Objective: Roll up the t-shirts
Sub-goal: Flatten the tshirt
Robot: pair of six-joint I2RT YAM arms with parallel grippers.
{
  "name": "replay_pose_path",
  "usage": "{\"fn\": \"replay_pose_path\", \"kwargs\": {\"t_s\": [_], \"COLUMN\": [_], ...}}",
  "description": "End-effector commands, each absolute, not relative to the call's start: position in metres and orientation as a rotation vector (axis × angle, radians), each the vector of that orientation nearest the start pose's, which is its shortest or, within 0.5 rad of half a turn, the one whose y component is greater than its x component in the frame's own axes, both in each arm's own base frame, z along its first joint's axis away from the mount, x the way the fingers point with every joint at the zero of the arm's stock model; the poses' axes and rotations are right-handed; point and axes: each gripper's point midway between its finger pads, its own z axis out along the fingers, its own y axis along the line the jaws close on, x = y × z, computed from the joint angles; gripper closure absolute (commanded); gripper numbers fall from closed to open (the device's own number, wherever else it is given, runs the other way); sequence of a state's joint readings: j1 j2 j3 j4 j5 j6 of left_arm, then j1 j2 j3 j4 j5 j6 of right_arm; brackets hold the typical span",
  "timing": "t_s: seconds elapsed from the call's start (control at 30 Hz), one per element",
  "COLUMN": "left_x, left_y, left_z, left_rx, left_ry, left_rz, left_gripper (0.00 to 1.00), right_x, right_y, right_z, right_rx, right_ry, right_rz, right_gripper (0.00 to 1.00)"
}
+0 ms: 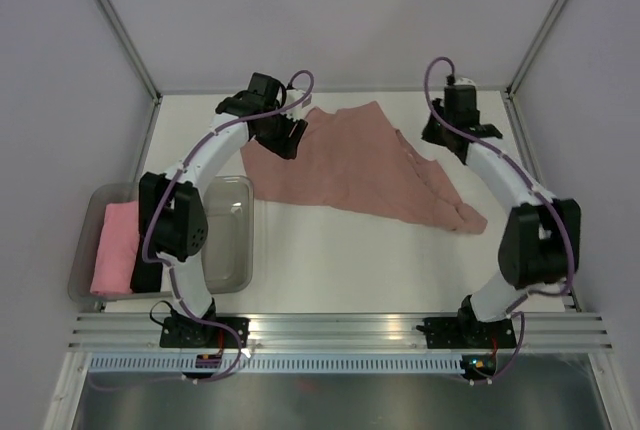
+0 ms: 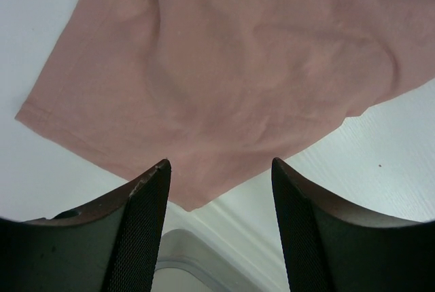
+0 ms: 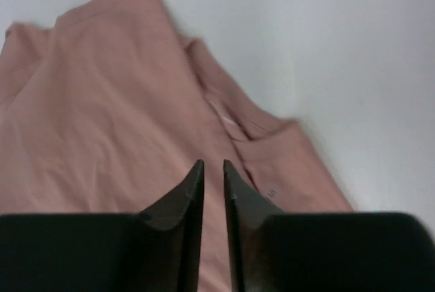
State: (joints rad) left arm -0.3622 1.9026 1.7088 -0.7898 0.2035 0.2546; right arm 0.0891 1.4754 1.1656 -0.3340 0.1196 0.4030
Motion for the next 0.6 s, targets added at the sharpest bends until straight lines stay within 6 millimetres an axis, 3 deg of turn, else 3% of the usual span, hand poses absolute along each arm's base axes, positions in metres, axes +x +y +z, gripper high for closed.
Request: {"fn": "replay_pose_path", "kwargs": {"t_s": [0.0, 0.03, 0.07, 0.1, 0.13, 0.2, 0.27, 0.3, 0.33, 0.57], "left_x": [0.415, 0.414, 0.411, 0.410, 0.407, 0.405, 0.404, 0.403, 0.403, 0.405], "left_y": [-0.176, -0.172, -0.167, -0.164, -0.159, -0.157, -0.153, -0.152, -0.151, -0.145], "left_z": [0.176, 0.175, 0.176, 0.175, 0.172, 0.173, 0.171, 0.173, 0.172, 0.164], "left_rx": [0.794, 0.800, 0.799, 0.801, 0.804, 0.806, 0.804, 0.804, 0.806, 0.816], "left_ry": [2.373, 2.376, 2.379, 2.385, 2.393, 2.391, 2.398, 2.395, 2.399, 2.416], "left_rz": [-0.245, -0.223, -0.196, -0.178, -0.155, -0.141, -0.123, -0.119, -0.113, -0.061], "left_gripper": [0.33, 0.33, 0.33, 0.33, 0.33, 0.33, 0.32, 0.32, 0.32, 0.32], "right_x": [0.479, 0.493, 0.505, 0.526, 0.538, 0.565, 0.576, 0.587, 0.587, 0.583], "right_y": [0.106, 0.110, 0.114, 0.118, 0.122, 0.128, 0.131, 0.135, 0.133, 0.131], "right_z": [0.173, 0.144, 0.142, 0.158, 0.132, 0.121, 0.107, 0.113, 0.087, 0.047], "right_rx": [0.070, 0.080, 0.073, 0.066, 0.074, 0.073, 0.074, 0.069, 0.075, 0.092], "right_ry": [2.227, 2.282, 2.276, 2.228, 2.267, 2.267, 2.298, 2.279, 2.337, 2.397], "right_rz": [0.332, 0.332, 0.337, 0.348, 0.352, 0.367, 0.353, 0.354, 0.341, 0.316], "right_gripper": [0.74, 0.70, 0.67, 0.63, 0.61, 0.59, 0.59, 0.59, 0.59, 0.55]}}
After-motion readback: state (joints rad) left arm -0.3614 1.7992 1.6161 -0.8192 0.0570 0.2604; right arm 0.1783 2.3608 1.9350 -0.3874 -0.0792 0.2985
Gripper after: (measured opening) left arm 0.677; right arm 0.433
